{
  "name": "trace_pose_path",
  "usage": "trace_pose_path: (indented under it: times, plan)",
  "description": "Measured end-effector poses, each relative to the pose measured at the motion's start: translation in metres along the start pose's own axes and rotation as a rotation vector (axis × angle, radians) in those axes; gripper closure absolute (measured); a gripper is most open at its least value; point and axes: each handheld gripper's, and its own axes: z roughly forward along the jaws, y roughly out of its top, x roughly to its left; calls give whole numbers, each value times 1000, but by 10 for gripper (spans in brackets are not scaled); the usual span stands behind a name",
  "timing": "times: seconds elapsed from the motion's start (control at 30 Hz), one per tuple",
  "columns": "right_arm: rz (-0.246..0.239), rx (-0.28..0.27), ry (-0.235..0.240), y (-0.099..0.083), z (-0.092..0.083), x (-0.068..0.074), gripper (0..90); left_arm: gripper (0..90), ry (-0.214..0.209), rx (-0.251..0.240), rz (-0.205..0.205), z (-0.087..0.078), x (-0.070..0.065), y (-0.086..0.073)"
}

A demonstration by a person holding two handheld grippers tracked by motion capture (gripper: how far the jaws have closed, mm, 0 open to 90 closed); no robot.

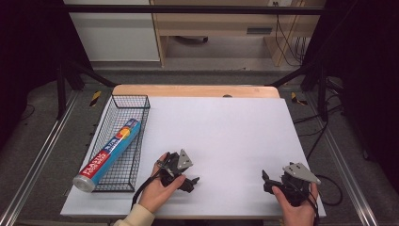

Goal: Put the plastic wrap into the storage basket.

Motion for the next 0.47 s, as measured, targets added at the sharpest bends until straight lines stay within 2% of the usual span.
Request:
trace_pose_path:
  times: [0.27, 0.37, 0.4, 0.47]
  plan:
    - [9, 29, 26, -4, 4, 0, 37, 62, -14, -33, -18, -12, 9, -19]
    - [31, 38, 57, -6, 7, 0, 37, 62, -9, -43, -22, -18, 10, -20]
    - [38, 46, 82, -7, 9, 0, 41, 61, -10, -54, -21, -22, 11, -20]
    - [45, 48, 88, -7, 10, 0, 43, 61, -2, -72, -27, -28, 13, -21]
